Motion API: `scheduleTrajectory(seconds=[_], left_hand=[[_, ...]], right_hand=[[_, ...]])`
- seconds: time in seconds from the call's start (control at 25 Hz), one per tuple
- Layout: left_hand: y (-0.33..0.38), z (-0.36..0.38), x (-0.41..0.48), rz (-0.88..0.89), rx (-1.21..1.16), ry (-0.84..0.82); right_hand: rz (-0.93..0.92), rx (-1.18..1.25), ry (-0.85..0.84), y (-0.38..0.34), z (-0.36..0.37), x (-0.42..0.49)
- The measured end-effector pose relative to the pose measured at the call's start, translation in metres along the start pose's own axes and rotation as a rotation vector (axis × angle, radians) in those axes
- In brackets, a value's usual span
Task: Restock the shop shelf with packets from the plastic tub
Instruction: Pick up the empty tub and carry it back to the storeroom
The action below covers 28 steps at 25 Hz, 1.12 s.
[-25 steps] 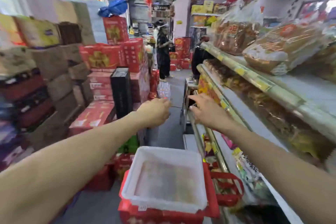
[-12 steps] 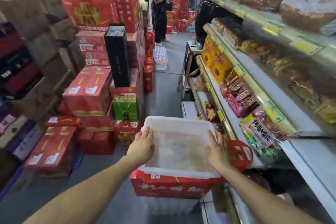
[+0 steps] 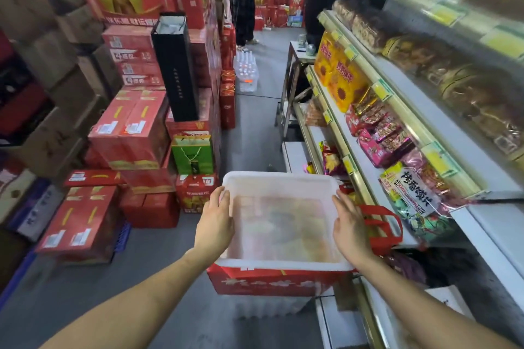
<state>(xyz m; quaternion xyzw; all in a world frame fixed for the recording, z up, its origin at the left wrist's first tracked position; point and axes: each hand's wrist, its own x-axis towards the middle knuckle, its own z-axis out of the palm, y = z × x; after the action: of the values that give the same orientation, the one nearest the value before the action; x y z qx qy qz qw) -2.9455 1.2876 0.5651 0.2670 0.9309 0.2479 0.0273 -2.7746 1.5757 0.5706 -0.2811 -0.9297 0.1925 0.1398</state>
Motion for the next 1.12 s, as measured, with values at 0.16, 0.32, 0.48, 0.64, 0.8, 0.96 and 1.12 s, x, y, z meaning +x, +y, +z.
scheduleTrajectory(seconds=[0.16, 0.32, 0.48, 0.64, 0.8, 0.96, 1.12], left_hand=[[-0.014, -0.034, -0.029, -0.095, -0.097, 0.166], [-0.041, -0.096, -0.093, -0.319, -0.079, 0.431], [-0.087, -0.149, -0.213, -0.572, 0.009, 0.602], [-0.119, -0.193, -0.395, -0.864, 0.074, 0.825], [-0.118, -0.219, -0.578, -1.171, 0.123, 1.020], [-0.102, -0.226, -0.792, -1.437, 0.185, 1.165], [-0.054, -0.211, -0.982, -1.688, 0.207, 1.278]], right_hand=[[-0.091, 0.101, 0.012, -0.035, 0.000, 0.010], [-0.313, 0.258, -0.072, -0.118, 0.016, 0.025], [-0.602, 0.347, -0.214, -0.236, 0.046, -0.008], [-0.982, 0.431, -0.395, -0.378, 0.069, -0.121], [-1.276, 0.488, -0.551, -0.492, 0.085, -0.279], [-1.553, 0.537, -0.738, -0.576, 0.088, -0.497], [-1.747, 0.521, -0.944, -0.609, 0.081, -0.721]])
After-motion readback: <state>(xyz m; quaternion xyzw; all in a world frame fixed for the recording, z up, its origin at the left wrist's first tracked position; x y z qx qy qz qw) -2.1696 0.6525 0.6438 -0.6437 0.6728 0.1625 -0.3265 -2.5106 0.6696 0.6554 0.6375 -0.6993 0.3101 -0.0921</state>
